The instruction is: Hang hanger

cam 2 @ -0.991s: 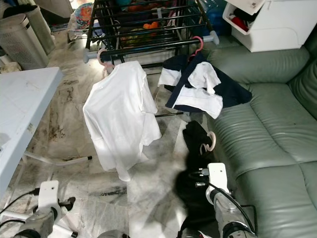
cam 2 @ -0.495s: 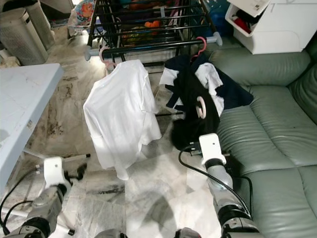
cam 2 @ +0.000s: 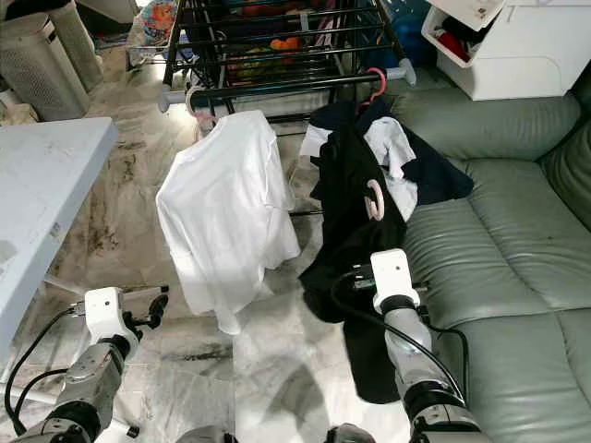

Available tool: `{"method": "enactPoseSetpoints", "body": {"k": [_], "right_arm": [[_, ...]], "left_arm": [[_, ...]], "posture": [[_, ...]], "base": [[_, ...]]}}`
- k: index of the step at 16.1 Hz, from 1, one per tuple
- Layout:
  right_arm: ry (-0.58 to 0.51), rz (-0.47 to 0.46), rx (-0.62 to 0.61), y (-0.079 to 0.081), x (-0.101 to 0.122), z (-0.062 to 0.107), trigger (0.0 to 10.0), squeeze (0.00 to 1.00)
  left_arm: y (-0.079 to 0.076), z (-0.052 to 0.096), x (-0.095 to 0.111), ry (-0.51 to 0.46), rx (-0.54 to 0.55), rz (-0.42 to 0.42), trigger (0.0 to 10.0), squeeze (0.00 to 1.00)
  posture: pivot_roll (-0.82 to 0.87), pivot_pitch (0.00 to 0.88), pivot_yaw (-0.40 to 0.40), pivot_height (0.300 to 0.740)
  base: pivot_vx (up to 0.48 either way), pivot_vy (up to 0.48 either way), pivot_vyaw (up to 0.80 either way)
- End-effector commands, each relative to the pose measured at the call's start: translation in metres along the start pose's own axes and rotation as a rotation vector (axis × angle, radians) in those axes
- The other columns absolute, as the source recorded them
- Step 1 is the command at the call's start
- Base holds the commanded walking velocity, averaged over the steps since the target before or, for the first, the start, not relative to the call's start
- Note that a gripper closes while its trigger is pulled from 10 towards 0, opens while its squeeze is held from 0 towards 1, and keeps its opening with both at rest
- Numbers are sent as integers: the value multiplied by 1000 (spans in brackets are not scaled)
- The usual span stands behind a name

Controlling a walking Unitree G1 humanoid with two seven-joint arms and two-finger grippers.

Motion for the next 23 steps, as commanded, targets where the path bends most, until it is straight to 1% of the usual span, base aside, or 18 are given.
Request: {"method": "enactPoseSetpoints", "body": {"k": [1,8,9,10,11,12,13,14,16,17,18,19,20,21,23], "right_arm": [[-26,-9,-16,-2,7,-3,10000,0],[-26,-9,-16,-2,7,-3,10000,0],[-12,-19,-19,-1,4,-2,10000,0],[161,-122,22,16,-44,29,10000,0],[206,-142,34,21,-56,38,10000,0],[235,-148,66,29,-62,42,10000,0],[245,-148,102,36,-63,42,10000,0],[274,-152,123,40,-67,45,10000,0],[316,-167,147,45,-75,49,10000,0],[403,-209,220,60,-88,59,10000,0],[439,-219,258,67,-94,64,10000,0],[444,-207,271,68,-95,65,10000,0],[477,-198,303,72,-99,69,10000,0],[527,-214,315,75,-106,74,10000,0],[604,-247,316,78,-116,81,10000,0]], "left_arm": [[4,0,4,-13,11,-5,10000,0],[4,0,4,-13,11,-5,10000,0],[2,0,4,-17,-4,2,10000,0],[-3,17,-29,68,-96,-55,10000,0],[-4,21,-37,95,-116,-70,10000,0],[-1,21,-40,118,-111,-83,10000,0],[6,20,-44,154,-77,-82,10000,0],[12,22,-50,191,-46,-98,10000,0],[19,25,-58,235,-18,-107,10000,0],[29,33,-73,309,27,-122,10000,0],[34,37,-80,341,47,-132,10000,0],[36,39,-84,357,60,-133,10000,0],[41,44,-92,397,83,-147,10000,0],[46,50,-100,439,109,-164,10000,0],[44,53,-108,475,116,-175,10000,0]], "posture": [[0,0,41,740],[0,0,41,740],[0,0,41,740],[-33,0,66,740],[-32,0,64,740],[-33,0,63,740],[-27,0,53,740],[-27,0,52,740],[-24,0,50,740],[-23,0,49,740],[-23,0,50,740],[-25,0,48,740],[-28,0,46,740],[-28,0,44,740],[-31,0,43,740]], "base": [[0,0,0],[0,0,0],[0,0,0],[0,0,0],[0,0,0],[0,0,0],[0,0,0],[0,0,0],[0,0,0],[0,0,0],[0,0,0],[0,0,0],[0,0,0],[0,0,0],[0,0,0]]}}
Point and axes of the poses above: a point about 5 cm out from each wrist's last joint towards the gripper, its own z axis pointing back from the gripper into the wrist, its own x axis along the axis of the wrist's last joint, y = z × x, the point moved 6 cm from there along -z, pointing out of the wrist towards the gripper, and after that the axes turned 11 degrees about z, right-handed, at the moved point
